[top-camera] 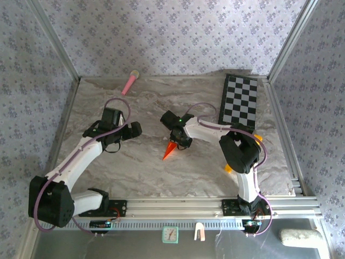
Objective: Fold a paper plane with a square sheet of paper (pick it up from the middle)
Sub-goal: Move a paper plane to the center of the table.
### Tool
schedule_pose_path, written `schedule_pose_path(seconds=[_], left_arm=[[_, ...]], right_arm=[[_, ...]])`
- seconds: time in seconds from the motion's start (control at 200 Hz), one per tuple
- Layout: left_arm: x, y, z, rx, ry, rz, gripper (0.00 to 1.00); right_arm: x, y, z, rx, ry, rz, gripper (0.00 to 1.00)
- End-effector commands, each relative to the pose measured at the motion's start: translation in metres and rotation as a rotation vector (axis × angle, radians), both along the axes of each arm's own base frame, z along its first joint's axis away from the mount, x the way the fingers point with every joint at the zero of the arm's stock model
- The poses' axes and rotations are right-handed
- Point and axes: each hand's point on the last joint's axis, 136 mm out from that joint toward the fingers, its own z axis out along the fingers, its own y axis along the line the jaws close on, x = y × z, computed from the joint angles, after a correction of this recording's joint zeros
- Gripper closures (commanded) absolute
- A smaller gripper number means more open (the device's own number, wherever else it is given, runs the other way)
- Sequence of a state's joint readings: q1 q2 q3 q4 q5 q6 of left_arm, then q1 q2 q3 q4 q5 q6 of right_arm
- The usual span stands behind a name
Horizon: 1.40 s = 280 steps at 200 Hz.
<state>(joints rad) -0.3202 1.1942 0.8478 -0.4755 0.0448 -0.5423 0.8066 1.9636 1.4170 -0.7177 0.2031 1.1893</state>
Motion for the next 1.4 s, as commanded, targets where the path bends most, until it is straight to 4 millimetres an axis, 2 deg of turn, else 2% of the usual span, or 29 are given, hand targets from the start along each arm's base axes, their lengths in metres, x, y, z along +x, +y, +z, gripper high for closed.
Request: schedule_pose_path(seconds=[0.0, 0.09, 0.16, 0.24, 0.32, 0.455, 0.56, 0.67, 0.795, 0.9, 0.939, 0.959, 1.059, 1.189, 1.394], left_arm=[[0.000, -0.002, 0.002, -0.021, 0.005, -0.015, 0.00], [0.001, -0.001, 0.004, -0.050, 0.001, -0.006, 0.00], [0.002, 0.001, 0.004, -0.084, 0.003, 0.008, 0.00], [0.003, 0.006, 0.004, -0.136, 0.007, 0.037, 0.00], [0.004, 0.011, 0.002, -0.192, 0.017, 0.059, 0.00], [0.005, 0.016, 0.000, -0.273, 0.020, 0.088, 0.00], [0.005, 0.012, 0.000, -0.331, 0.014, 0.083, 0.01], [0.003, 0.001, -0.002, -0.406, 0.025, 0.062, 0.04], [-0.001, -0.010, -0.011, -0.479, 0.055, 0.042, 0.11], [-0.006, -0.018, -0.020, -0.507, 0.087, 0.032, 0.18], [-0.009, -0.023, -0.022, -0.510, 0.097, 0.021, 0.20], [-0.010, -0.025, -0.022, -0.508, 0.097, 0.015, 0.21], [-0.017, -0.038, -0.029, -0.489, 0.118, -0.007, 0.29], [-0.022, -0.056, -0.039, -0.470, 0.149, -0.039, 0.33], [-0.022, -0.087, -0.044, -0.460, 0.196, -0.110, 0.39]], right_arm=[[0.007, -0.004, 0.012, -0.021, -0.061, 0.006, 0.91], [0.016, 0.003, 0.030, -0.010, -0.129, 0.052, 0.99], [0.023, 0.015, 0.041, 0.025, -0.160, 0.108, 1.00], [0.028, 0.034, 0.050, 0.089, -0.169, 0.206, 1.00], [0.036, 0.063, 0.066, 0.197, -0.215, 0.324, 1.00], [0.034, 0.102, 0.090, 0.351, -0.297, 0.524, 1.00], [0.030, 0.121, 0.093, 0.474, -0.323, 0.601, 1.00], [0.025, 0.133, 0.081, 0.596, -0.304, 0.633, 0.99], [0.022, 0.137, 0.065, 0.707, -0.273, 0.625, 0.98], [0.022, 0.131, 0.049, 0.750, -0.248, 0.595, 0.97], [0.024, 0.131, 0.050, 0.766, -0.251, 0.589, 0.97], [0.018, 0.125, 0.035, 0.756, -0.219, 0.578, 0.97], [0.016, 0.117, 0.021, 0.753, -0.191, 0.564, 0.96], [0.015, 0.109, 0.010, 0.743, -0.173, 0.548, 0.96], [0.014, 0.101, 0.001, 0.731, -0.159, 0.530, 0.96]])
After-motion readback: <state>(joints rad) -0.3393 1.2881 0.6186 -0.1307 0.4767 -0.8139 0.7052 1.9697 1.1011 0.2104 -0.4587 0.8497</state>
